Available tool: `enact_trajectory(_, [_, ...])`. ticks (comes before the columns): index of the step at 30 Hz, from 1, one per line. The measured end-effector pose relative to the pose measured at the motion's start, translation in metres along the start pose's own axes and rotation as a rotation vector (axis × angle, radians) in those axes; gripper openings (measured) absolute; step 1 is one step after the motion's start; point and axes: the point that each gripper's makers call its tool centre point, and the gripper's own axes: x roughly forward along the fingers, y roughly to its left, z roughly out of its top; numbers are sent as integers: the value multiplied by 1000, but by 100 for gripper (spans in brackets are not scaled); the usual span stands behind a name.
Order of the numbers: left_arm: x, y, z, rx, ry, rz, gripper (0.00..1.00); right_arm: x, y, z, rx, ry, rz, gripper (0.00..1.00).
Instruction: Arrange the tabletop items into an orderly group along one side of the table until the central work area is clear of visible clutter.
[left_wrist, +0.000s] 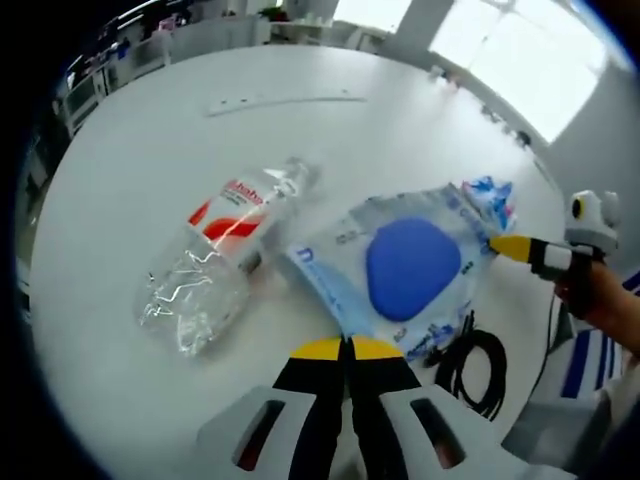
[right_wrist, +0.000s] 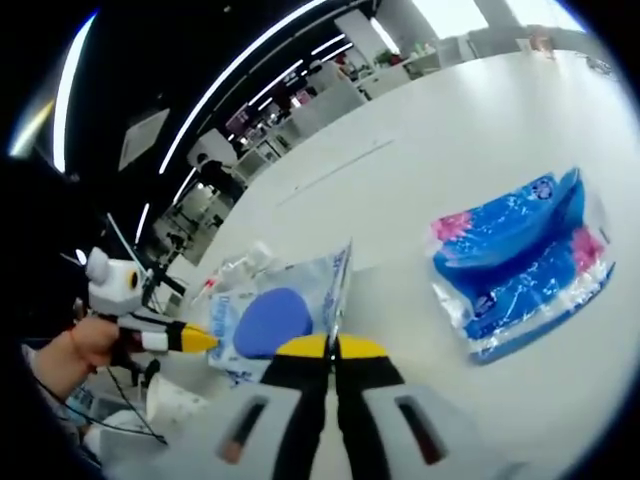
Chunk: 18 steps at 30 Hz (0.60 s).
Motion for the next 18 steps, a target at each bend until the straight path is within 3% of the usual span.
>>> enact_trajectory(18, [9,-16,18,5,-52,-33,0,-13,-14,12,24,-62,-59,0])
